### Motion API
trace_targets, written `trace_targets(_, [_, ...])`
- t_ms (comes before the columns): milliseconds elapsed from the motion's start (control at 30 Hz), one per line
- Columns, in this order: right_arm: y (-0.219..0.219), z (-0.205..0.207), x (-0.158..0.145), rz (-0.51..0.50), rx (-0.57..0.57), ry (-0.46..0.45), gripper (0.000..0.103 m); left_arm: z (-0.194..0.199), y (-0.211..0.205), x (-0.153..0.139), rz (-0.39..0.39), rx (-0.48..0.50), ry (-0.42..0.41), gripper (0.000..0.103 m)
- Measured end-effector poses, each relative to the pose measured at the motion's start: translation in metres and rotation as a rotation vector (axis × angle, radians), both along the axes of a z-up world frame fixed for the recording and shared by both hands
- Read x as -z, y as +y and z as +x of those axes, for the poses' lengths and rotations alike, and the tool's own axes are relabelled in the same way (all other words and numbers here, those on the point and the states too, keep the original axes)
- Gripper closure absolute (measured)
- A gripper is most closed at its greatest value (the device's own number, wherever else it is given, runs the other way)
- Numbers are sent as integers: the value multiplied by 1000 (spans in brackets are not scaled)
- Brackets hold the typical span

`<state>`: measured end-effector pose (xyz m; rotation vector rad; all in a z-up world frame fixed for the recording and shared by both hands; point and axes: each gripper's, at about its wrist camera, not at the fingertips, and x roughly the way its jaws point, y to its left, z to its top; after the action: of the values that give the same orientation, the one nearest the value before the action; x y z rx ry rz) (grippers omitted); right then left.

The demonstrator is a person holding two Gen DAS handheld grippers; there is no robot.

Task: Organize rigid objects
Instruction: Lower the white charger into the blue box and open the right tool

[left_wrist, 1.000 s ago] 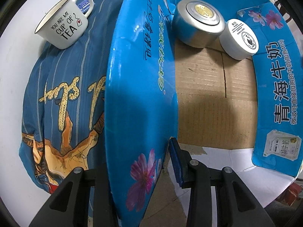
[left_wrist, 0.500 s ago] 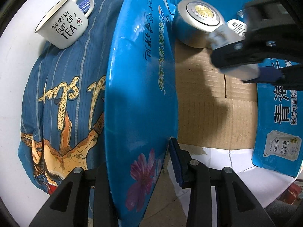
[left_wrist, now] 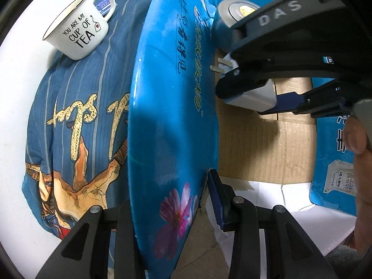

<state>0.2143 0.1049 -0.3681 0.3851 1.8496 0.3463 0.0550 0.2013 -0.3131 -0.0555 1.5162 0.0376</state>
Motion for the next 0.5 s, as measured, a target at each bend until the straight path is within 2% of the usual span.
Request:
trace_targets(267, [4, 20, 16, 20, -17, 35, 49, 0, 1, 1, 2, 3, 3, 70])
trace_targets(333, [5, 25, 11, 23, -19, 36, 48, 0, 1, 1, 2, 2, 2, 70])
trace_targets(400, [7, 29, 6, 21, -34, 24, 41, 0, 1, 2, 0, 1, 2, 70])
trace_targets(467, [7, 35, 0, 10, -37, 2, 21, 0, 2, 2, 0, -2, 3, 70])
trace_targets(500, [7, 37, -3, 5, -41, -4, 20, 1, 2, 1, -1, -3, 3, 70])
